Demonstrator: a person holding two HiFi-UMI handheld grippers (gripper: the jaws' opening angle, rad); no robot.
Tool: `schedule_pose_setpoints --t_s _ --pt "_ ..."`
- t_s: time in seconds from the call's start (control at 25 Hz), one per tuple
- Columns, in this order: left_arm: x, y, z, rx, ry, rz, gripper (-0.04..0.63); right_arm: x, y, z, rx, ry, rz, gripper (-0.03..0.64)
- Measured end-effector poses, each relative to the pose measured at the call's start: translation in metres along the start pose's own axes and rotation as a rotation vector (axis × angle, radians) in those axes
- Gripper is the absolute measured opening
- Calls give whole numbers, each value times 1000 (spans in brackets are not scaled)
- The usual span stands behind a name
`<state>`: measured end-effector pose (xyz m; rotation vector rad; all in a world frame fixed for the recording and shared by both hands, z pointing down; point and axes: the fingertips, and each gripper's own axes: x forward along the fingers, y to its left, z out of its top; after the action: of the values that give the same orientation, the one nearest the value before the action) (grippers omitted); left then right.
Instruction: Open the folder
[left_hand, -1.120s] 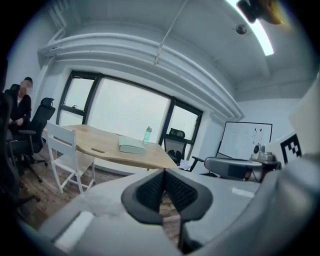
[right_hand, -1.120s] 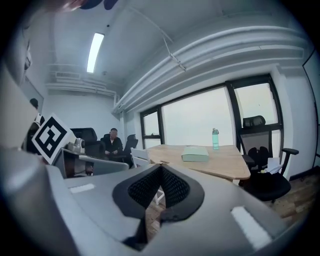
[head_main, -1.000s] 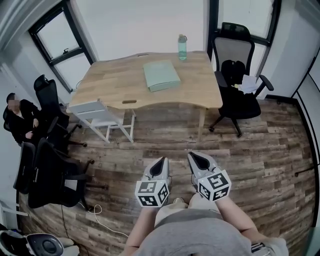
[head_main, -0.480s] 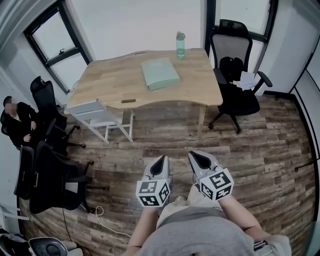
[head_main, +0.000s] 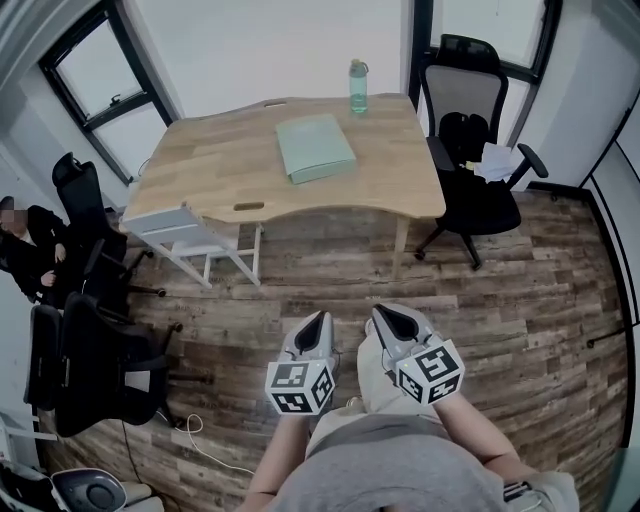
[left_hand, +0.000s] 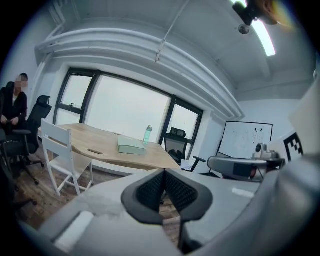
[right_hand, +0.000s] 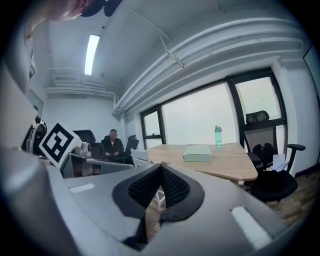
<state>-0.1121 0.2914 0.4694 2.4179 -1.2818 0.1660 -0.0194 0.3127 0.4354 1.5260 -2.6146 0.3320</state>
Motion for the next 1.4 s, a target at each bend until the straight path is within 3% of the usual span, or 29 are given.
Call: schedule_pose_setpoints --t_s 0.56,1.4 --pt "106 49 48 11 -12 62 3 103 -87 41 -31 -31 41 -2" --pt "274 88 135 22 -30 133 3 238 -223 111 -76 -31 137 -1"
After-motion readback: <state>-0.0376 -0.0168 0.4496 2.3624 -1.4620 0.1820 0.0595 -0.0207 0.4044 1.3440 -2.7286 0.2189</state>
